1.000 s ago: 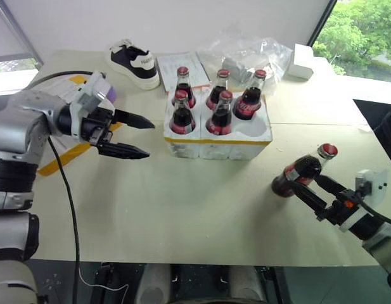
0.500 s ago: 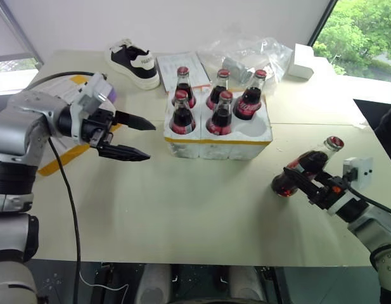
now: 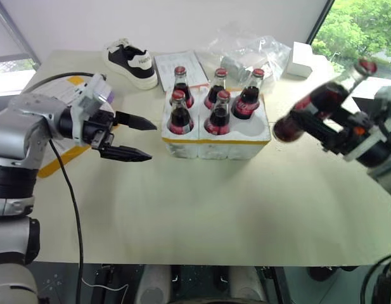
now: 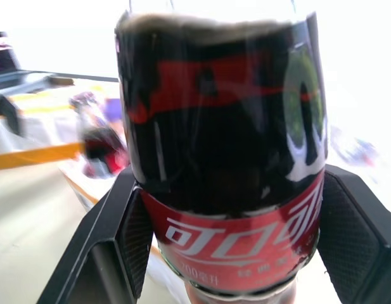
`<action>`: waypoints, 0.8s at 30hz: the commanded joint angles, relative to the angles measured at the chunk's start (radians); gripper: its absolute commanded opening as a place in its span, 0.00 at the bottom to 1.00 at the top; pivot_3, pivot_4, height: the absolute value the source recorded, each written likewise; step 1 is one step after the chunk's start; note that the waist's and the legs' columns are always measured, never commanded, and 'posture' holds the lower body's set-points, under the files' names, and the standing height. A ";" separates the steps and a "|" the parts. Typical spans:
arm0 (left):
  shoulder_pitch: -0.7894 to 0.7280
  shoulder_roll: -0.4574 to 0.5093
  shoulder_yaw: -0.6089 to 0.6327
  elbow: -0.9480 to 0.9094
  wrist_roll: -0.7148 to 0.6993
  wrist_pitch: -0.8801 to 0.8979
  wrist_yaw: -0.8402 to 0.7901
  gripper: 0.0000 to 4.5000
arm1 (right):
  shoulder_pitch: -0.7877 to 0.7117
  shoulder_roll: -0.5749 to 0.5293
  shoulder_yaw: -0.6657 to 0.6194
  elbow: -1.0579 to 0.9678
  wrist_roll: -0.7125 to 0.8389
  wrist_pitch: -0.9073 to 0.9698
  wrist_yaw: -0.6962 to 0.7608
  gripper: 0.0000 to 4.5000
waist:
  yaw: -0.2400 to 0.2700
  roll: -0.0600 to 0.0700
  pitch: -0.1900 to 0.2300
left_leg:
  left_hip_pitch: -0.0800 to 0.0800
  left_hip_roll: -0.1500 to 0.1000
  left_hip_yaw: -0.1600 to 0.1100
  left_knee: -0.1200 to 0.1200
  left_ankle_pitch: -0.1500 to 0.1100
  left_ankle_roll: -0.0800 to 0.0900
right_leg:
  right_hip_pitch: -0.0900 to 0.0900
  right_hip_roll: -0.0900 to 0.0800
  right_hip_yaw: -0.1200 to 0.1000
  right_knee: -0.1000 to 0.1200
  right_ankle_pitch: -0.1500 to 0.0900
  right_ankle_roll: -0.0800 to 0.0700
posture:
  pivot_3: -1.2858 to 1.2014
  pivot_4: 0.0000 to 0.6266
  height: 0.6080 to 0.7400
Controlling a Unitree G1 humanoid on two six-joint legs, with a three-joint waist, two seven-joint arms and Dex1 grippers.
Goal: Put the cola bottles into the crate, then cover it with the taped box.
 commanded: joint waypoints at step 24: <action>0.059 0.034 0.105 -0.104 -0.039 0.046 0.056 1.00 | -0.253 0.116 0.274 0.354 -0.282 -0.112 0.125 0.64 | 0.000 0.000 0.000 | -0.001 0.000 0.004 0.000 0.000 0.000 | 0.000 0.000 -0.001 0.001 0.000 0.000 | 0.52 0.24 1.00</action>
